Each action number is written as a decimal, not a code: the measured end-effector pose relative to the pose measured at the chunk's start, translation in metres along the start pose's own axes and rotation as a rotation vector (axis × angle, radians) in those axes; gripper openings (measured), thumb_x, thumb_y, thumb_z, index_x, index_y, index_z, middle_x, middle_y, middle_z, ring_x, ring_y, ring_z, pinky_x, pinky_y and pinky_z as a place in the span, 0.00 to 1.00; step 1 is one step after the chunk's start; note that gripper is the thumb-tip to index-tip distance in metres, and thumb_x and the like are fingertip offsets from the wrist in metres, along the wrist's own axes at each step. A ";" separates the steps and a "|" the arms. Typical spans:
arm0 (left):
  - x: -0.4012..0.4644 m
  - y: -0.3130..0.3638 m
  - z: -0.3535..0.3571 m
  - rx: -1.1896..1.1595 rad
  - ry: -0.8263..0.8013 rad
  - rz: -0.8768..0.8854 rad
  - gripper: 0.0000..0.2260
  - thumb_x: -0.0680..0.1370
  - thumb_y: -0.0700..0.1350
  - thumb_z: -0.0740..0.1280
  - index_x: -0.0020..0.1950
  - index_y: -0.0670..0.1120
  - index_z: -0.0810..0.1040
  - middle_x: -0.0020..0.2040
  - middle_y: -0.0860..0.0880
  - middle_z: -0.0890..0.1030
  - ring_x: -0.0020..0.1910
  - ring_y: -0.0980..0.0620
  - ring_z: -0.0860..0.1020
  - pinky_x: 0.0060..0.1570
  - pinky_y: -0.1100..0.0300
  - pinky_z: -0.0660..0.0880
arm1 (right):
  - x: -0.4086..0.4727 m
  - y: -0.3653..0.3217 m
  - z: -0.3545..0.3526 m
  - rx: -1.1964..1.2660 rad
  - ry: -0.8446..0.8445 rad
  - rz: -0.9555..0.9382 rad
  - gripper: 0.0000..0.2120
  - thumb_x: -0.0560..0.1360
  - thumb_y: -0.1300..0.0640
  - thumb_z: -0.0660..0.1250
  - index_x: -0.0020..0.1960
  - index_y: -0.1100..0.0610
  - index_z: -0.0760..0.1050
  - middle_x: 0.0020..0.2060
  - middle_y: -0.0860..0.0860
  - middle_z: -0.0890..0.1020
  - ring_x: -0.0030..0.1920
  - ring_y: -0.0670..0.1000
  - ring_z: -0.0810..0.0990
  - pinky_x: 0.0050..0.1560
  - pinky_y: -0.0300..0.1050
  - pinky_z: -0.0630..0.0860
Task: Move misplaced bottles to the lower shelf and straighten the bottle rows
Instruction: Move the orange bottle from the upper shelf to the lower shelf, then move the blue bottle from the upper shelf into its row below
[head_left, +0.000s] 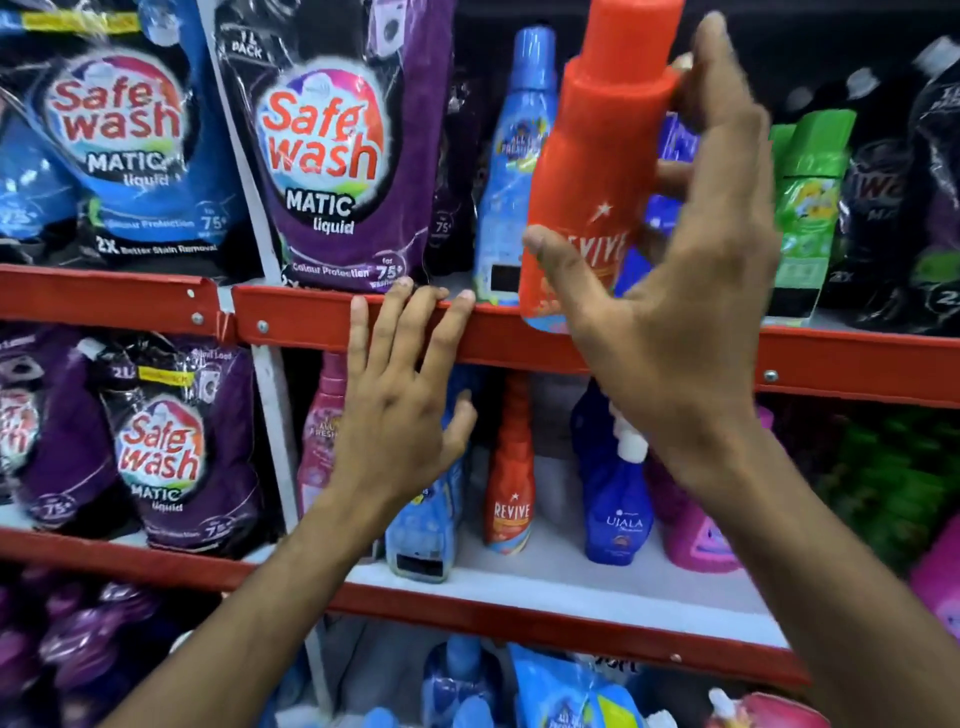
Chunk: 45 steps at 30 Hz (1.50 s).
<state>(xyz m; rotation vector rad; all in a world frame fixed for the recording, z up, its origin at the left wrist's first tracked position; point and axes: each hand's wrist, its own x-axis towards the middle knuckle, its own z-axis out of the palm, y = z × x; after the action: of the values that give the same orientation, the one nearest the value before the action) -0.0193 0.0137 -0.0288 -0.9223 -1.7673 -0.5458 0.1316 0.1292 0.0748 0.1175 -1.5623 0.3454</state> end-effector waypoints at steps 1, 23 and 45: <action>0.000 0.001 0.000 -0.002 0.005 -0.005 0.41 0.69 0.46 0.74 0.79 0.47 0.61 0.76 0.42 0.67 0.80 0.41 0.59 0.80 0.35 0.52 | -0.010 0.000 -0.009 0.025 -0.032 0.019 0.42 0.71 0.52 0.78 0.75 0.68 0.61 0.67 0.59 0.73 0.64 0.56 0.75 0.63 0.54 0.76; 0.006 0.010 0.018 -0.060 0.139 -0.083 0.41 0.62 0.28 0.64 0.75 0.46 0.64 0.72 0.44 0.71 0.78 0.43 0.61 0.81 0.35 0.50 | -0.237 0.092 0.039 -0.012 -0.576 0.688 0.38 0.62 0.51 0.83 0.66 0.57 0.68 0.59 0.54 0.76 0.59 0.56 0.76 0.59 0.42 0.71; 0.004 0.032 0.001 0.015 0.026 -0.189 0.39 0.65 0.37 0.69 0.77 0.44 0.64 0.76 0.42 0.67 0.81 0.40 0.57 0.78 0.30 0.47 | -0.147 0.052 -0.013 -0.277 -0.344 0.081 0.27 0.72 0.55 0.73 0.69 0.60 0.73 0.65 0.57 0.77 0.66 0.60 0.74 0.70 0.54 0.70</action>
<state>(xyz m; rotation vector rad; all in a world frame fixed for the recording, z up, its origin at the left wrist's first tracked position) 0.0048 0.0355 -0.0272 -0.7389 -1.8430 -0.6613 0.1328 0.1612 -0.0787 -0.1080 -1.9435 0.1731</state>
